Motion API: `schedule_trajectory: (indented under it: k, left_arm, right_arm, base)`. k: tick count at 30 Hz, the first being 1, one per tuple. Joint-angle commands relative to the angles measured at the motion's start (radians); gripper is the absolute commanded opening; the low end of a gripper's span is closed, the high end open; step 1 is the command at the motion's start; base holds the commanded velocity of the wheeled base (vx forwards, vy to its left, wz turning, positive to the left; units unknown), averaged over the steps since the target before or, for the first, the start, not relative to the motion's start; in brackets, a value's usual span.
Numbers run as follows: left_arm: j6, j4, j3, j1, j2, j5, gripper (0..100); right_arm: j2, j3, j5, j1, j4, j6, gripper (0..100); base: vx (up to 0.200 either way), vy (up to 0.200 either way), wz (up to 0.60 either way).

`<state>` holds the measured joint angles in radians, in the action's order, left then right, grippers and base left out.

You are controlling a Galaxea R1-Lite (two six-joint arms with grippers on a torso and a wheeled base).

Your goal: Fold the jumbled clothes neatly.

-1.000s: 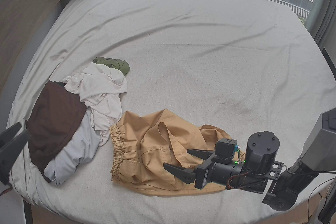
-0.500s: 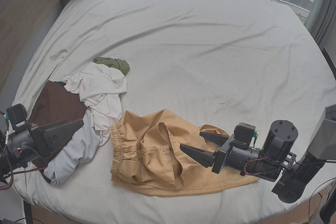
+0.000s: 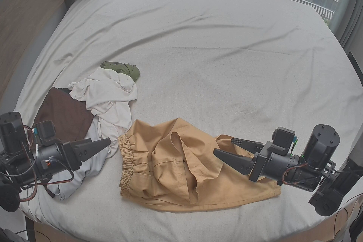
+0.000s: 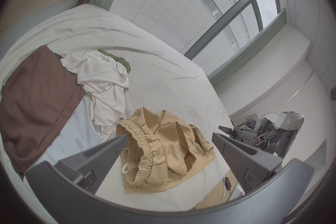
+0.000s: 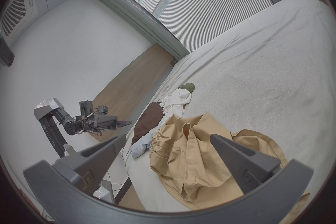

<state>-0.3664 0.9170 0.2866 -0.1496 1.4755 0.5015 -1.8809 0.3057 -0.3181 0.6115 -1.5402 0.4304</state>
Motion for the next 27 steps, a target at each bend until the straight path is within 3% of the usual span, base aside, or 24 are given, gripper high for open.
schedule_trajectory:
  k: [1,7,23,27]
  left_arm:
    - [-0.002,0.161,-0.087,-0.036,0.207,0.008,100]
    - [-0.005,0.296,-0.099,-0.079,0.301,0.0,100]
    - [-0.014,0.355,-0.098,-0.084,0.39,0.002,100]
    - [-0.019,0.436,-0.095,-0.088,0.466,0.002,100]
  right_arm:
    - [0.016,0.003,-0.001,-0.002,0.0,0.001,100]
    - [0.016,0.007,-0.001,-0.002,0.0,-0.001,100]
    - [0.029,0.021,-0.001,-0.01,0.0,-0.001,100]
    - [0.029,0.023,-0.001,-0.007,0.0,-0.001,100]
  base:
    - [0.0,0.0,0.0]
    - [0.0,0.0,0.0]
    - [0.0,0.0,0.0]
    - [0.0,0.0,0.0]
